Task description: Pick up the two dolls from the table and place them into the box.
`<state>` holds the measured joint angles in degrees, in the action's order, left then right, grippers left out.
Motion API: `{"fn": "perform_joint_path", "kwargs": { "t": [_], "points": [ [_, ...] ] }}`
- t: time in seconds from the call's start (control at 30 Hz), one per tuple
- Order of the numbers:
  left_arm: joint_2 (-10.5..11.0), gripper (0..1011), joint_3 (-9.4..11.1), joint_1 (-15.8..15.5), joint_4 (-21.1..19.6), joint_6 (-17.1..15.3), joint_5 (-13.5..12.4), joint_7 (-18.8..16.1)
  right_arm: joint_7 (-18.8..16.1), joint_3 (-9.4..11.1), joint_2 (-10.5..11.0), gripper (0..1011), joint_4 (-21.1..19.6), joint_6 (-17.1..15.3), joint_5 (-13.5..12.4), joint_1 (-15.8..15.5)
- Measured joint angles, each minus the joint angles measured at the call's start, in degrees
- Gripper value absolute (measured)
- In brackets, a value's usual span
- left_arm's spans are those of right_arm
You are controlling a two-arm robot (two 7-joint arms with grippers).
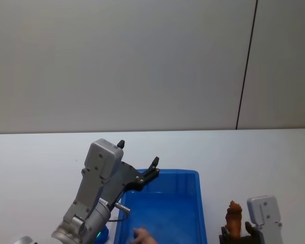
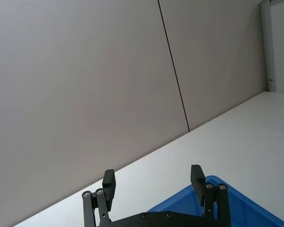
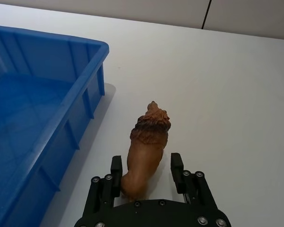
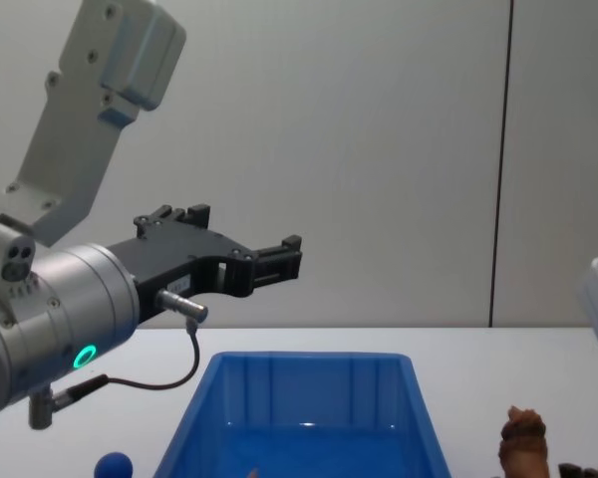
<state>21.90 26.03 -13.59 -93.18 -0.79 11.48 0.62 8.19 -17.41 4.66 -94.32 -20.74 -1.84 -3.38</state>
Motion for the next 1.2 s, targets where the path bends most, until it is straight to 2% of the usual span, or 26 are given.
{"fn": "perform_joint_path", "kwargs": {
  "t": [0.23, 0.27, 0.33, 0.87, 1.2],
  "points": [
    [0.0, 1001, 0.0, 0.0, 0.0, 0.0, 0.0, 0.0, -0.7, 0.5, 0.1, 435, -0.5, -0.1, -0.8, -0.2],
    [0.0, 1001, 0.0, 0.0, 0.0, 0.0, 0.0, 0.0, -0.9, 0.5, 0.2, 435, -0.6, -0.1, -0.9, -0.3],
    [0.0, 1001, 0.0, 0.0, 0.0, 0.0, 0.0, 0.0, -1.3, 0.7, 0.3, 349, -1.1, -0.1, -1.1, -0.5],
    [0.0, 1001, 0.0, 0.0, 0.0, 0.0, 0.0, 0.0, -4.6, 1.1, 1.0, 335, -5.8, 1.5, -1.2, -1.4],
    [0.0, 1001, 0.0, 0.0, 0.0, 0.0, 0.0, 0.0, -9.8, 0.8, 0.5, 335, -7.5, 2.6, -1.2, 0.3]
  ]
}}
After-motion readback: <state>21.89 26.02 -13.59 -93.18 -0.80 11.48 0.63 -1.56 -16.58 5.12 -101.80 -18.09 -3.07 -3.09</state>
